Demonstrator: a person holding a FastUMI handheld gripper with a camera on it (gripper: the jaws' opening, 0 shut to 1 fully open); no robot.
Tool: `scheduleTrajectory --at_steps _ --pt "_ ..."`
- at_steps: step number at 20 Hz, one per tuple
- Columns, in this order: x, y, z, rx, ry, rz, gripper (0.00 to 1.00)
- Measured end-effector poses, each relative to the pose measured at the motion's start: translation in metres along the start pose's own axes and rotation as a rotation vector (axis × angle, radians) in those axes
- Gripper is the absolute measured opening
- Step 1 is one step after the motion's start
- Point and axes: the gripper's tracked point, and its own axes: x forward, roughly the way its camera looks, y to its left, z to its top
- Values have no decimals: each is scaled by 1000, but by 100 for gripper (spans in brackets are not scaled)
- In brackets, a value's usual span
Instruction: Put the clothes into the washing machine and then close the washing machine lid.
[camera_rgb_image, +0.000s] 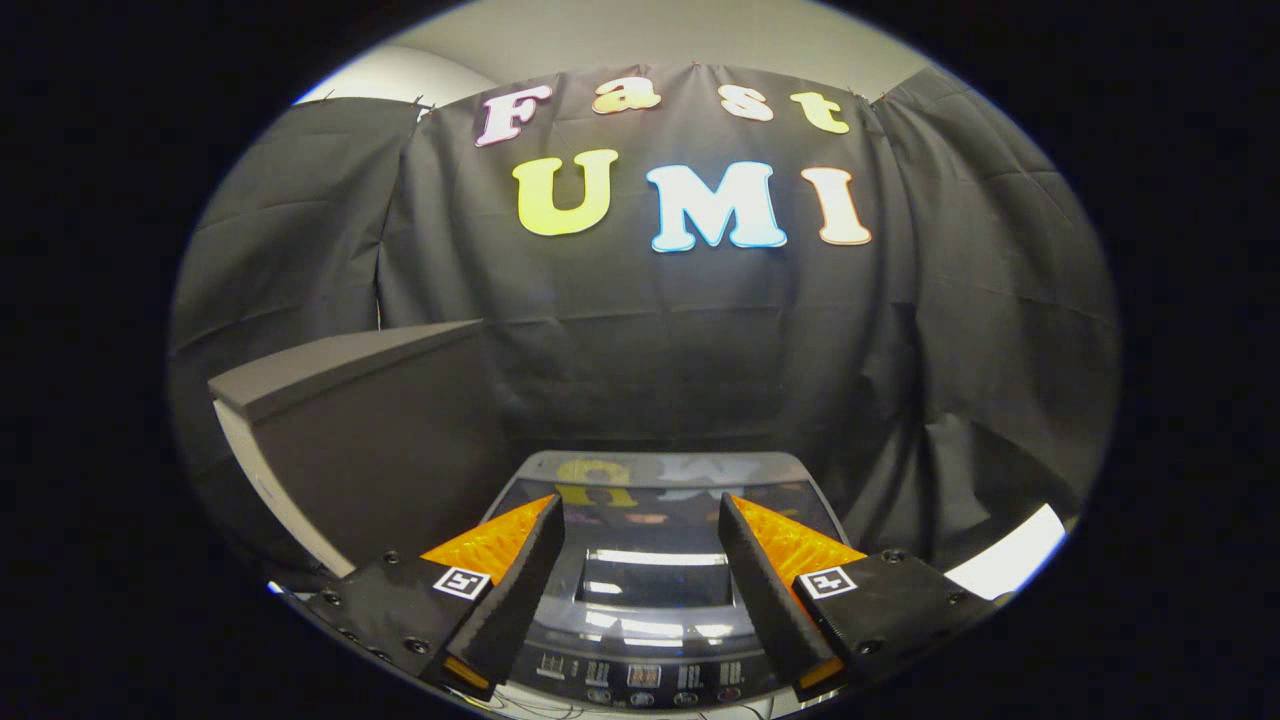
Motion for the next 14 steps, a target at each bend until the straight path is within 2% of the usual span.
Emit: scheduleTrajectory --at_steps 3,7,14 --pt "-45 7 -25 -40 13 13 97" --pt "-119 23 -33 -79 -35 70 97" --pt "-275 46 11 -92 -240 164 97"
